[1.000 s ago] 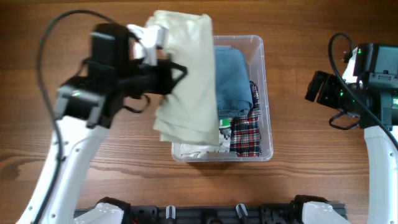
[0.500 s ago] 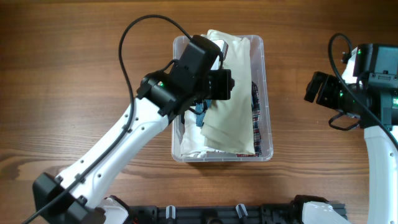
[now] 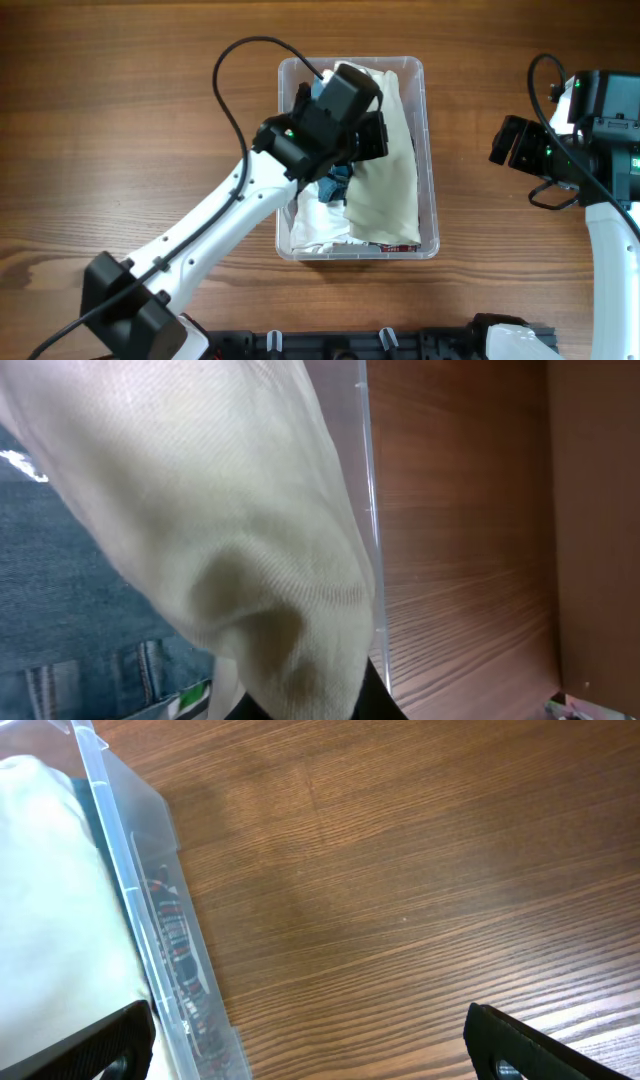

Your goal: Pack container

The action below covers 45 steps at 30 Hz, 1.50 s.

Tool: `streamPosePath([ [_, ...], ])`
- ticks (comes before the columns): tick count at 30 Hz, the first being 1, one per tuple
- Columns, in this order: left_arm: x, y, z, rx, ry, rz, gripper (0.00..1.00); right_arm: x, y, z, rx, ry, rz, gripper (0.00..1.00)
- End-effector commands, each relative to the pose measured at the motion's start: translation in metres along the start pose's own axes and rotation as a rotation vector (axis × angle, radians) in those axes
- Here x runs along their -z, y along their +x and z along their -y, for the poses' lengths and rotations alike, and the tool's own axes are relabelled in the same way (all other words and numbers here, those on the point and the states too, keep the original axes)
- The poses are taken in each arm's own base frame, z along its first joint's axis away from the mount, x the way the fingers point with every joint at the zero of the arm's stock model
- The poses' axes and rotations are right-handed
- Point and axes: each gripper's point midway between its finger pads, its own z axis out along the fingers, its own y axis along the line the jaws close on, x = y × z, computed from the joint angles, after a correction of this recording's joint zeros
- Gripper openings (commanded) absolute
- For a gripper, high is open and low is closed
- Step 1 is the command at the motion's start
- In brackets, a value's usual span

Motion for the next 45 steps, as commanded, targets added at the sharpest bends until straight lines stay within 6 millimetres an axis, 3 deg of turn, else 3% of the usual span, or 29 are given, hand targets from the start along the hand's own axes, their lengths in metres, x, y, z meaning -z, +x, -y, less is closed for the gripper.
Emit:
streamPosePath([
  [1,-0.013,0.002,0.000,0.019,-0.020,-0.005,0.04,-0.004,0.003,-0.001,0.001,-0.011,-0.018,1.00],
  [4,-0.011,0.000,-0.020,0.031,-0.102,0.004,0.06,-0.004,0.003,-0.001,0.000,-0.011,-0.018,1.00],
  [6,-0.003,0.002,-0.061,-0.004,-0.272,-0.004,0.66,-0.004,0.003,-0.001,0.000,-0.011,-0.018,1.00],
  [7,0.007,-0.001,-0.090,-0.013,-0.402,0.011,0.89,-0.004,0.003,-0.001,0.000,-0.011,-0.017,1.00],
  [8,0.017,-0.007,-0.113,-0.011,-0.509,0.037,1.00,-0.004,0.003,-0.001,0.000,-0.011,-0.017,1.00],
  [11,0.032,-0.022,-0.142,-0.050,-0.624,0.072,1.00,-0.004,0.003,-0.001,0.000,-0.011,-0.017,1.00],
  [13,0.034,-0.030,-0.135,-0.158,-0.600,0.075,0.96,-0.004,0.003,-0.001,0.001,-0.011,-0.017,1.00],
  [14,0.039,-0.036,-0.120,-0.255,-0.561,0.098,0.89,-0.004,0.003,-0.001,0.001,-0.011,-0.017,1.00],
  [16,0.056,-0.046,-0.095,-0.309,-0.490,0.178,0.36,-0.004,0.003,-0.001,0.001,-0.011,-0.017,1.00],
  [17,0.067,-0.054,-0.083,-0.308,-0.451,0.232,0.04,-0.004,0.003,-0.001,0.001,-0.011,-0.016,1.00],
  [19,0.082,-0.071,-0.059,-0.329,-0.361,0.330,0.04,-0.004,0.002,-0.002,0.000,-0.012,-0.014,1.00],
  [20,0.078,-0.070,-0.045,-0.390,-0.297,0.314,0.04,-0.004,0.002,-0.002,0.000,-0.012,-0.015,1.00],
  [22,0.059,-0.063,-0.047,-0.383,-0.281,0.259,0.04,-0.004,0.002,-0.002,0.001,-0.012,-0.015,1.00],
  [24,0.017,-0.045,-0.057,-0.331,-0.268,0.135,0.04,-0.004,0.002,-0.002,0.001,-0.012,-0.015,1.00],
  [25,-0.013,-0.027,-0.068,-0.273,-0.265,0.034,0.04,-0.004,0.002,-0.002,0.004,-0.012,-0.015,1.00],
  [26,-0.039,-0.006,-0.081,-0.214,-0.276,-0.066,0.04,-0.004,0.002,-0.002,0.004,-0.012,-0.015,1.00],
  [27,-0.078,0.035,-0.100,-0.110,-0.283,-0.253,0.04,-0.004,0.002,-0.002,0.004,-0.012,-0.015,1.00],
  [28,-0.091,0.053,-0.106,-0.080,-0.282,-0.330,0.04,-0.004,0.002,-0.002,0.004,-0.012,-0.015,1.00],
  [30,-0.127,0.114,-0.130,-0.010,-0.293,-0.575,0.04,-0.004,0.002,-0.002,0.007,-0.012,-0.015,1.00],
  [31,-0.137,0.134,-0.144,0.015,-0.320,-0.645,0.04,-0.004,0.002,-0.002,0.007,-0.012,-0.015,1.00],
  [33,-0.144,0.146,-0.160,0.036,-0.358,-0.694,0.04,-0.004,0.002,-0.002,0.007,-0.012,-0.016,1.00],
  [35,-0.141,0.135,-0.161,0.045,-0.353,-0.668,0.04,-0.004,0.002,-0.002,0.007,-0.012,-0.016,1.00],
  [37,-0.125,0.112,-0.155,0.043,-0.341,-0.605,0.04,-0.004,0.002,-0.002,0.007,-0.015,-0.016,1.00],
  [40,-0.084,0.063,-0.143,0.008,-0.354,-0.438,0.04,-0.003,0.005,-0.021,0.055,-0.125,-0.031,1.00],
  [41,-0.056,0.036,-0.133,-0.034,-0.344,-0.334,0.07,-0.002,0.005,-0.022,0.055,-0.131,-0.032,1.00],
  [42,-0.034,0.018,-0.126,-0.067,-0.329,-0.260,0.37,-0.003,0.003,-0.022,0.056,-0.132,-0.024,1.00],
  [43,0.000,-0.009,-0.119,-0.095,-0.323,-0.141,0.82,-0.002,0.000,-0.023,0.056,-0.135,-0.010,1.00],
  [44,0.023,-0.026,-0.118,-0.093,-0.331,-0.058,0.99,-0.002,-0.003,-0.025,0.061,-0.143,0.002,1.00],
  [45,0.047,-0.041,-0.121,-0.084,-0.345,0.020,1.00,-0.001,-0.006,-0.031,0.087,-0.164,0.020,1.00],
])
